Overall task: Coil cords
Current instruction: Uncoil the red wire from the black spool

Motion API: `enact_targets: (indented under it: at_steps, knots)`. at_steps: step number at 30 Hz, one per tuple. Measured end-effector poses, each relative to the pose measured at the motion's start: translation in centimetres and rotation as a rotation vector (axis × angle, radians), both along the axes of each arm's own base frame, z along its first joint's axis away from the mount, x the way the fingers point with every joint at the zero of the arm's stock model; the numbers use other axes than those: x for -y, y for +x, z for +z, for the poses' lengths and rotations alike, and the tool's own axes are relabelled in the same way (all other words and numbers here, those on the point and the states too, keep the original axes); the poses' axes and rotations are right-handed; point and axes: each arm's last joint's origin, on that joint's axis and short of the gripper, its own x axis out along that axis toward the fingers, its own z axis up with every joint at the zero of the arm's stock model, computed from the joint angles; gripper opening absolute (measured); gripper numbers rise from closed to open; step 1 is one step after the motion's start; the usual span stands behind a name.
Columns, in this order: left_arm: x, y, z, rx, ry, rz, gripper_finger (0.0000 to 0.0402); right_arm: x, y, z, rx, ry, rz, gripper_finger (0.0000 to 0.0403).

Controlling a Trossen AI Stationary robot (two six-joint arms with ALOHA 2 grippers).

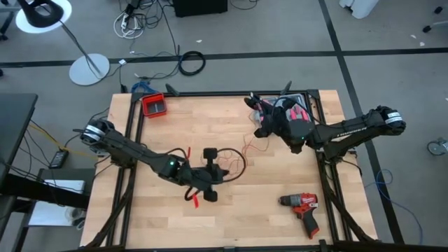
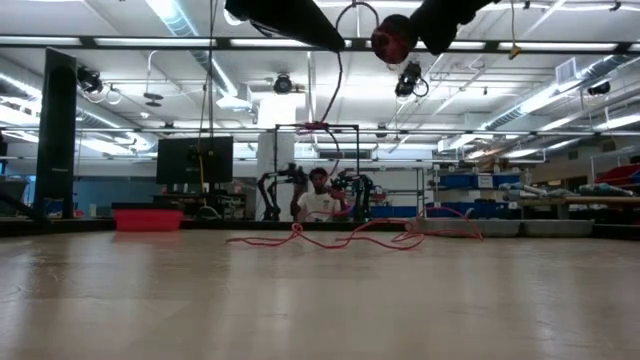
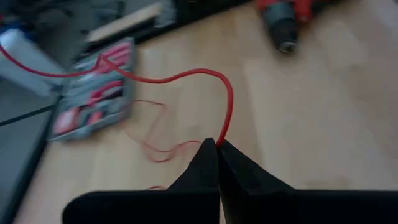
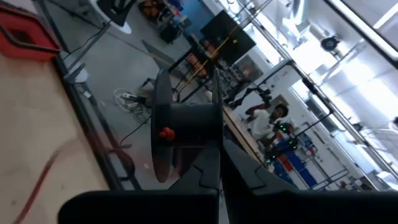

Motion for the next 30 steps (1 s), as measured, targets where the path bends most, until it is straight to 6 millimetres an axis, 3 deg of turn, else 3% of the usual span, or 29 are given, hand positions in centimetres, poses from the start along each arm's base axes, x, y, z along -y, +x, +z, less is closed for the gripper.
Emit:
enact_targets:
  at_steps: [6, 11, 19, 30]
  knots:
    - [0.2, 0.5, -1.3, -0.065, 0.013, -0.07, 0.0, -0.1, 0.0, 0.5, 0.027, -0.013, 0.001, 0.0]
    - [-1.3, 0.4, -2.0, -0.121, 0.065, 0.064, 0.0, -1.3, -0.1, 0.5, 0.009, -0.027, 0.067, 0.0]
    - [-4.2, -1.0, -3.3, -0.288, 0.195, 0.312, 0.0, -5.2, -0.6, 0.5, -0.004, -0.039, 0.253, 0.0]
    - [-5.2, -3.5, -3.1, -0.388, 0.25, 0.473, 0.0, -10.3, -2.9, 0.5, 0.02, -0.005, 0.346, 0.0]
